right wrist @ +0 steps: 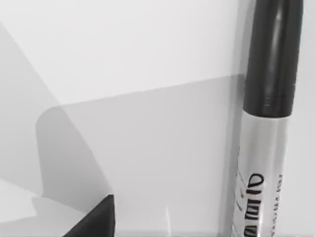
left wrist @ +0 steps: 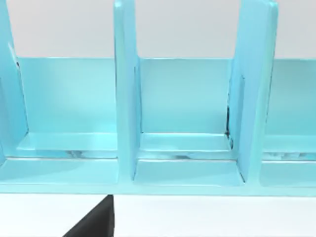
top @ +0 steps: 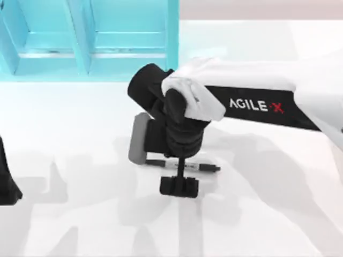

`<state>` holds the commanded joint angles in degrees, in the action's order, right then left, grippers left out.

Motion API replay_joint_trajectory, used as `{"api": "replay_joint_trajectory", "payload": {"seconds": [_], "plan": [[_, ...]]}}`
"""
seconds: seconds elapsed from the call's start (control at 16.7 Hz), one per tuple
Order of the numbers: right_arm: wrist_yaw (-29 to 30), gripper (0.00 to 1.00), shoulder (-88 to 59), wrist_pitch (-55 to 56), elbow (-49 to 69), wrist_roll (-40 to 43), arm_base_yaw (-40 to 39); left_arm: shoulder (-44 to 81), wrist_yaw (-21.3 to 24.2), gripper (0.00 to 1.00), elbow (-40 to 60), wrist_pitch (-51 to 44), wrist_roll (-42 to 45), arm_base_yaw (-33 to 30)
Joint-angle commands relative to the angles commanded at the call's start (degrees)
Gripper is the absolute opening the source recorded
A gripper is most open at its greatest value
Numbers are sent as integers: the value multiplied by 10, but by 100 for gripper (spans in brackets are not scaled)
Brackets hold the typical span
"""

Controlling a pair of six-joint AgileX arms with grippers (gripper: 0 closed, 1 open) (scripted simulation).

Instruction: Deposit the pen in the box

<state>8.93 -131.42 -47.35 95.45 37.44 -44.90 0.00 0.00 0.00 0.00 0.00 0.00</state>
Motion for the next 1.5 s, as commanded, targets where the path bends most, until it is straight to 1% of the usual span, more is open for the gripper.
{"api": "replay_joint_trajectory", "payload": {"seconds": [0.12,0.36,1.14,1.2,1.5], "plan": [[0,100,-17,25,-13,3,3,0,0,100,0,0,0,0],[0,100,-19,29,-15,4,3,0,0,100,0,0,0,0],[0,2,-19,29,-15,4,3,0,0,100,0,0,0,0],[0,0,-19,29,-15,4,3,0,0,100,0,0,0,0],[0,0,-19,29,-15,4,3,0,0,100,0,0,0,0]]}}
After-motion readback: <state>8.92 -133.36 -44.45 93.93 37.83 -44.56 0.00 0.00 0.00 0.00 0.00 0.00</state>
